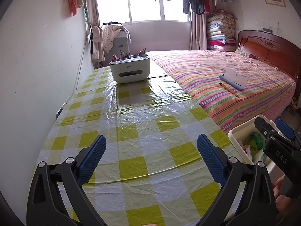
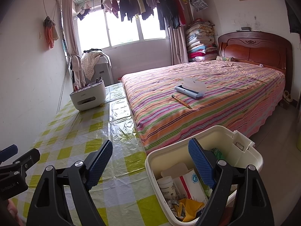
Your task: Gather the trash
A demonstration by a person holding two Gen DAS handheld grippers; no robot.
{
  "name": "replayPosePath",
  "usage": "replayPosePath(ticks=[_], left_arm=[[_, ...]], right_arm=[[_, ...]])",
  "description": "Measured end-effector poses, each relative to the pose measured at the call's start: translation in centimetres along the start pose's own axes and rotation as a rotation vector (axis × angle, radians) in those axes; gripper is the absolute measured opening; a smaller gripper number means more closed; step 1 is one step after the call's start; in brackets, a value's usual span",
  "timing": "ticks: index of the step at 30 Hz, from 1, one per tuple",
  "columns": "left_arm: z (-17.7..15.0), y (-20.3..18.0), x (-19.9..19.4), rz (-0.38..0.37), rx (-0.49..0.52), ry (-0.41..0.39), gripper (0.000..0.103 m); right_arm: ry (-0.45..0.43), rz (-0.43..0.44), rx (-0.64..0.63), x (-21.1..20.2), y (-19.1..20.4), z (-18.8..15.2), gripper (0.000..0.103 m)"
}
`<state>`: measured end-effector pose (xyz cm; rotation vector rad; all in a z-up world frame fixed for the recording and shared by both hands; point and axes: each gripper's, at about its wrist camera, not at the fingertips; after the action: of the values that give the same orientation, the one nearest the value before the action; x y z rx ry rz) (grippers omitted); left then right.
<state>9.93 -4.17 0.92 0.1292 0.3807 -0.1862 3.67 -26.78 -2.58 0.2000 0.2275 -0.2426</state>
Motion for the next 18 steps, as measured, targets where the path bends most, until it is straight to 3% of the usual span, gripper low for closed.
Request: replayPosePath(ticks=[18], left_arm=[[0.08, -0.65, -0.29, -0.019, 0.0, -0.022, 0.096]], right_arm=[[0.0, 0.0, 0.0, -0.01, -0.03, -0.02, 0.081]])
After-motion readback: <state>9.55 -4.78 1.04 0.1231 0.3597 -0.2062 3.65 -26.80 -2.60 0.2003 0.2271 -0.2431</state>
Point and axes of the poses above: each gripper's, at about its wrist camera, not at the fingertips, and x roughly the way its jaws point, y to its left, z to its top, and after that the axes turned 11 degrees about -y, right-handed
